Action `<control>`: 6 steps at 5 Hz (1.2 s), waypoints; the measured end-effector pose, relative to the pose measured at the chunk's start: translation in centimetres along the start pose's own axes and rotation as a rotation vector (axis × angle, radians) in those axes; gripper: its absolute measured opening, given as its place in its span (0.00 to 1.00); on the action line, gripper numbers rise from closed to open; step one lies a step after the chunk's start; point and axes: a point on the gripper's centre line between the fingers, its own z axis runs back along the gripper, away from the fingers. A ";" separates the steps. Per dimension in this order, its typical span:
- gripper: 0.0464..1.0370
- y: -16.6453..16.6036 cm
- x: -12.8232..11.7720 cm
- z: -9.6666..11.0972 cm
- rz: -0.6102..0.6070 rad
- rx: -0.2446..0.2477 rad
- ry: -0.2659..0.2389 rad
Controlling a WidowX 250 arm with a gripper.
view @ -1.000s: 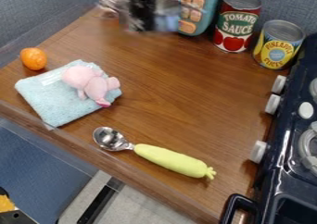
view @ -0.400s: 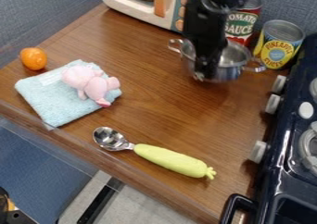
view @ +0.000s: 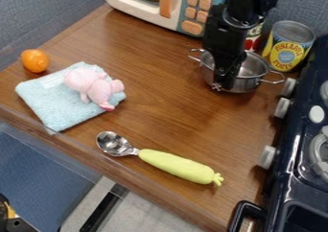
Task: Move the silver pot to the right side of the table
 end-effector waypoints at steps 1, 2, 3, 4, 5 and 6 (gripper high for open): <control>0.04 -0.2 -0.5 -0.4 -0.010 -0.002 0.004; 0.19 0.0 -0.3 -0.5 -0.006 0.017 -0.013; 0.47 0.3 -0.6 -0.4 -0.017 0.031 0.009; 0.78 0.0 -0.3 0.1 -0.006 0.037 0.006; 0.97 -0.7 0.6 3.2 0.010 -0.025 0.021; 0.97 -0.9 0.7 3.6 0.013 -0.037 0.022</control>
